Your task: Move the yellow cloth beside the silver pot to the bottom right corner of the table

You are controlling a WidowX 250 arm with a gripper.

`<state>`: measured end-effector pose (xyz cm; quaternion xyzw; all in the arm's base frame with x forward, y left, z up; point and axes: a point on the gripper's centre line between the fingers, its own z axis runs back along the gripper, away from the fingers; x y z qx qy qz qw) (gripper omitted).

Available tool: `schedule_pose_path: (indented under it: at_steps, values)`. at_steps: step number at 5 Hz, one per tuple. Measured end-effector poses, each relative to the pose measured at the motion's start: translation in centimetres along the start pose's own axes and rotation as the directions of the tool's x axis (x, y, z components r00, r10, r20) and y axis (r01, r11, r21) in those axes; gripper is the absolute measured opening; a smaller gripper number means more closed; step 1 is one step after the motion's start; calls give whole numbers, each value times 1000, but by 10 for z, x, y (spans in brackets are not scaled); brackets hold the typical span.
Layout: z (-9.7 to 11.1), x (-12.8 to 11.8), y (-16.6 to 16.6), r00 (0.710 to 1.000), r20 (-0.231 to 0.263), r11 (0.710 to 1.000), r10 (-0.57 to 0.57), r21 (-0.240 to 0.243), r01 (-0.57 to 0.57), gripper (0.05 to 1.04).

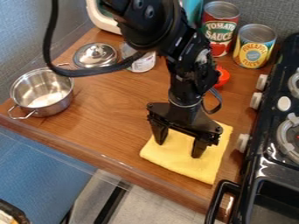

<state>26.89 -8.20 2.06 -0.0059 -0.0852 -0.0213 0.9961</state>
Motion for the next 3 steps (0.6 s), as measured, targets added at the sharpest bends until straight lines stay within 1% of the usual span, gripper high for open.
schedule_pose_path:
  at_steps: [1, 2, 3]
  values:
    - [29, -4, 0, 994, -64, 996, -94, -19, 93, 1000]
    - [75, 4, 11, 990, -50, 991, -130, -27, 129, 1000]
    - [78, 4, 25, 992, -67, 994, -107, -27, 105, 1000]
